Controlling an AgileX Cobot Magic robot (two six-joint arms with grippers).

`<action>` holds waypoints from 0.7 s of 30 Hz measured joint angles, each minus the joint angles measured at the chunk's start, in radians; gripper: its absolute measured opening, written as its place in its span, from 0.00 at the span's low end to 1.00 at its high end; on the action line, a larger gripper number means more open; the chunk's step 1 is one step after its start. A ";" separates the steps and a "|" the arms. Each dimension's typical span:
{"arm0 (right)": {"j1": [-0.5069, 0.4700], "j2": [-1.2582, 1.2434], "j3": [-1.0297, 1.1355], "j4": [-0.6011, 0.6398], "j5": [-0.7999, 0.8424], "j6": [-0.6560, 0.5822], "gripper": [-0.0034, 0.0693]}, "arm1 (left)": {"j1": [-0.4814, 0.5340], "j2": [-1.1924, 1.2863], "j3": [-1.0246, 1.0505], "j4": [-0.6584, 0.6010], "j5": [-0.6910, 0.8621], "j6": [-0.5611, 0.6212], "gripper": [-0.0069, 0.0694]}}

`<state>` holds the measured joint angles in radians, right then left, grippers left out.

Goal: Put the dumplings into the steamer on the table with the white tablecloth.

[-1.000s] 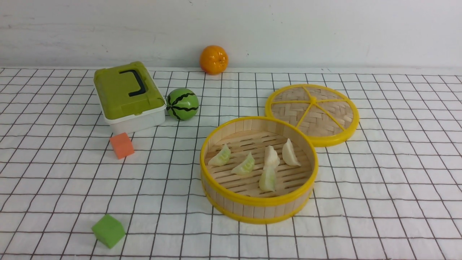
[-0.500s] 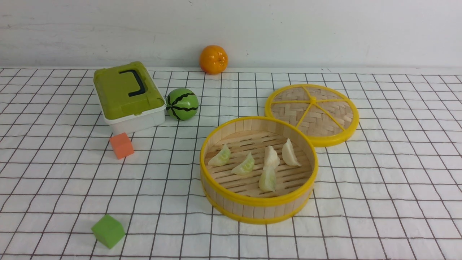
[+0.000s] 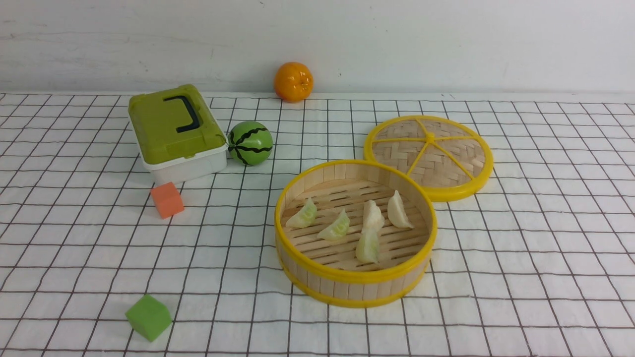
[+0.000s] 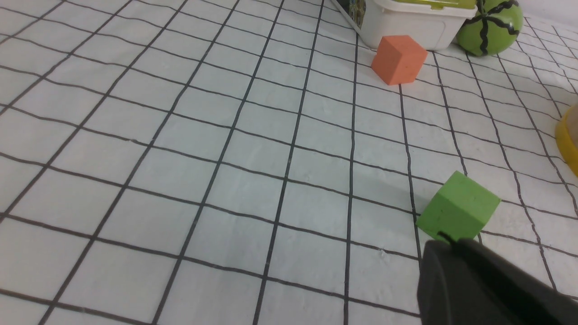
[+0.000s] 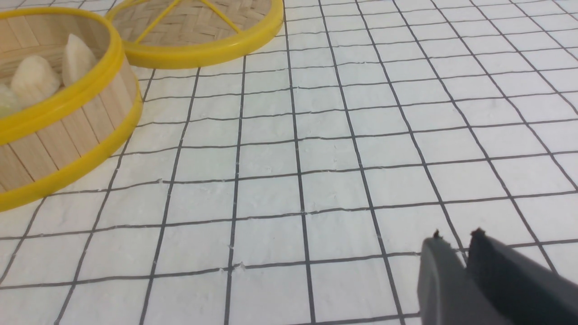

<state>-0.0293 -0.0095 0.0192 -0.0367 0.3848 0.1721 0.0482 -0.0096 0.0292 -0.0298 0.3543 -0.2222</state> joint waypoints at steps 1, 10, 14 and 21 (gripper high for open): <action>0.000 0.000 0.000 0.000 0.000 0.000 0.18 | 0.000 0.000 0.000 0.000 0.000 0.000 0.07; 0.000 0.000 0.000 0.000 0.000 0.000 0.18 | 0.000 0.000 0.000 0.000 0.000 0.000 0.07; 0.000 0.000 0.000 0.000 0.000 0.000 0.19 | 0.000 0.000 0.000 0.000 0.000 0.000 0.07; 0.000 0.000 0.000 0.000 0.000 0.000 0.20 | 0.000 0.000 0.000 0.000 0.000 0.000 0.08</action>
<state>-0.0293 -0.0095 0.0192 -0.0367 0.3848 0.1721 0.0482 -0.0096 0.0292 -0.0298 0.3543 -0.2222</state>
